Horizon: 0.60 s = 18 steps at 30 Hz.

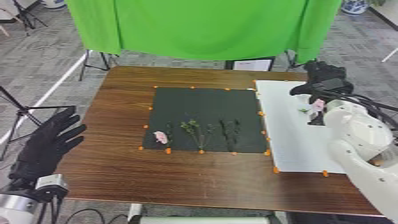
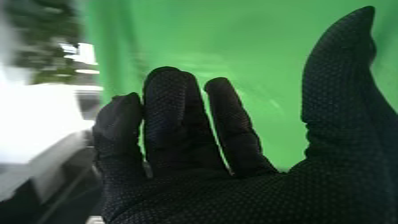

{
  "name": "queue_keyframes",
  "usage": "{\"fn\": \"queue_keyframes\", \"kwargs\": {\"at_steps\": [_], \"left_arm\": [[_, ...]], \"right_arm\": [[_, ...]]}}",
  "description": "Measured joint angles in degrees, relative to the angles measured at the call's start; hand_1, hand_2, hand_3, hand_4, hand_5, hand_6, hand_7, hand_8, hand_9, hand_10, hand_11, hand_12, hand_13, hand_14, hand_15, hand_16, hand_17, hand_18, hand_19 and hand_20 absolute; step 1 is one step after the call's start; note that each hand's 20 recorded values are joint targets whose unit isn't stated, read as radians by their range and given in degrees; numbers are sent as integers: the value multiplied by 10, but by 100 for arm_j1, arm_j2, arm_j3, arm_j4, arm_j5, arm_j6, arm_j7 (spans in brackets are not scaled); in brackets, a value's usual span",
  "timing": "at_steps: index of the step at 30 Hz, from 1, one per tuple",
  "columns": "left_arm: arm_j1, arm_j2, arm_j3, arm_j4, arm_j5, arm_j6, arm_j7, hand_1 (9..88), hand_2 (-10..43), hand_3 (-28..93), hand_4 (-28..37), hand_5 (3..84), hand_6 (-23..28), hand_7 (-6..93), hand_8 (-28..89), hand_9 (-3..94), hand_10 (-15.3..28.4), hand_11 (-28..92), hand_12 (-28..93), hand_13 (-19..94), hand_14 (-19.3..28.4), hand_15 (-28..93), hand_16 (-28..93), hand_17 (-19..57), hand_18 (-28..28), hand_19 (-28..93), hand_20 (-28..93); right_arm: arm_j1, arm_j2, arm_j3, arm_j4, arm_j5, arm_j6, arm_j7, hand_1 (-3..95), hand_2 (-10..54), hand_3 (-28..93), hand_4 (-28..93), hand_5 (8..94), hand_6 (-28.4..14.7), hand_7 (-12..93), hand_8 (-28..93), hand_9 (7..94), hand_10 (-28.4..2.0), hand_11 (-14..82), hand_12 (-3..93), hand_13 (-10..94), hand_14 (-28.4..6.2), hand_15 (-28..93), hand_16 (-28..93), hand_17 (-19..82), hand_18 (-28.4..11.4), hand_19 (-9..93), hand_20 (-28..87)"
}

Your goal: Arrange flowers

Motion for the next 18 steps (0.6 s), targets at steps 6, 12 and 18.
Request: {"fn": "queue_keyframes", "kwargs": {"at_steps": [6, 12, 18], "left_arm": [[-3, -2, 13, 2, 0, -1, 4, 234, -43, 681, -283, 254, 35, 188, -96, 198, 108, 177, 204, 162, 153, 246, 34, -121, 232, 375, 92], [-7, 0, 18, 6, 0, -3, 5, 233, -43, 680, -283, 254, 35, 188, -96, 198, 108, 177, 203, 163, 153, 245, 34, -121, 232, 376, 92], [-6, 2, 17, 6, 0, -4, 5, 232, -43, 681, -283, 254, 35, 188, -97, 198, 109, 177, 203, 163, 153, 245, 34, -121, 232, 375, 92]], "right_arm": [[-202, 168, 26, 384, -27, -201, 143, 233, -95, 877, -283, 402, -103, 321, -120, 435, -152, 275, 242, 488, -119, 825, 267, 267, -216, 860, 575], [-291, 144, -96, 486, -152, -290, 450, 236, -95, 876, -283, 446, -97, 300, -123, 471, -152, 267, 233, 503, -116, 819, 282, 275, -217, 866, 573], [-364, 118, -125, 623, -223, -351, 536, 256, -95, 881, -283, 479, -77, 304, -128, 512, -143, 261, 229, 519, -108, 811, 295, 282, -215, 868, 572]]}}
